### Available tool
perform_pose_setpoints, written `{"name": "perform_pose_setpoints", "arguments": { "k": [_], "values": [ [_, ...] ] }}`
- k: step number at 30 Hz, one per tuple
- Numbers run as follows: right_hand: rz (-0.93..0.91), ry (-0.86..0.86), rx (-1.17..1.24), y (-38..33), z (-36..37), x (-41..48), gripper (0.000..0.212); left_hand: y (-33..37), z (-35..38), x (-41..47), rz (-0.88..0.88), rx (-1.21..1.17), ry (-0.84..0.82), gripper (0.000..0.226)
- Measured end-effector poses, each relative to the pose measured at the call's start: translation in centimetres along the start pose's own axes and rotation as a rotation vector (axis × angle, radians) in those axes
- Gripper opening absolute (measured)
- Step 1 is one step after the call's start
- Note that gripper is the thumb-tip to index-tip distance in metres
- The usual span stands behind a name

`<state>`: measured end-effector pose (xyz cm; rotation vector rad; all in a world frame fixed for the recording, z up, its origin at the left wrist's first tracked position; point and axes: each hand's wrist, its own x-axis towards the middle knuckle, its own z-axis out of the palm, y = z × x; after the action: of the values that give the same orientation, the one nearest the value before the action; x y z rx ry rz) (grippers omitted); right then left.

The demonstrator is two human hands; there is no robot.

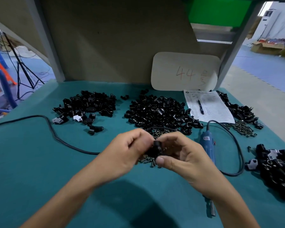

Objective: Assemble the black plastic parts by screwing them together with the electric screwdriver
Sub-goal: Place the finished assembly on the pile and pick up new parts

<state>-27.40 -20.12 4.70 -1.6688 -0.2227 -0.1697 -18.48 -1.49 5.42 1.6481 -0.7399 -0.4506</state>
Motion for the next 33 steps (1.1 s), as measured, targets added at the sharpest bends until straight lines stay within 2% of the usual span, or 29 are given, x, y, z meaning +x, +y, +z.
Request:
{"name": "perform_pose_setpoints", "arguments": {
  "k": [1, 3, 6, 11, 16, 24, 30, 32, 33],
  "values": [
    [-0.002, 0.034, 0.037, 0.1, 0.3, -0.1, 0.031, 0.0, 0.0, -0.2, 0.055, 0.08, 0.0, 0.05],
    [-0.014, 0.086, 0.085, 0.0, 0.6, -0.4, 0.034, 0.3, 0.2, -0.5, 0.094, 0.156, 0.055, 0.045],
    [-0.015, 0.117, 0.139, -0.3, 0.9, -0.8, 0.037, 1.0, 0.7, -0.8, 0.177, 0.077, 0.113, 0.032],
    [0.003, 0.192, 0.303, 0.0, 1.4, -0.9, 0.041, 1.8, 0.6, -1.0, 0.26, 0.142, 0.179, 0.027],
    [-0.032, 0.231, 0.341, -0.1, 2.3, -0.6, 0.036, 2.0, 0.9, -1.1, 0.354, 0.17, 0.226, 0.02],
    [-0.044, 0.25, 0.371, 0.2, 2.6, -0.4, 0.041, 2.1, 0.3, -1.1, 0.376, 0.233, 0.187, 0.025],
    [-0.057, 0.202, 0.378, 1.2, 2.2, -0.2, 0.04, 1.0, 0.8, -1.1, 0.37, 0.075, 0.212, 0.022],
    [-0.047, 0.215, 0.304, 2.3, 0.9, 0.2, 0.036, 0.6, 0.7, -0.9, 0.344, 0.076, 0.23, 0.023],
    [-0.012, 0.26, 0.156, 3.1, -0.1, 0.6, 0.03, 0.4, 0.5, -0.8, 0.321, 0.077, 0.245, 0.023]
  ]
}}
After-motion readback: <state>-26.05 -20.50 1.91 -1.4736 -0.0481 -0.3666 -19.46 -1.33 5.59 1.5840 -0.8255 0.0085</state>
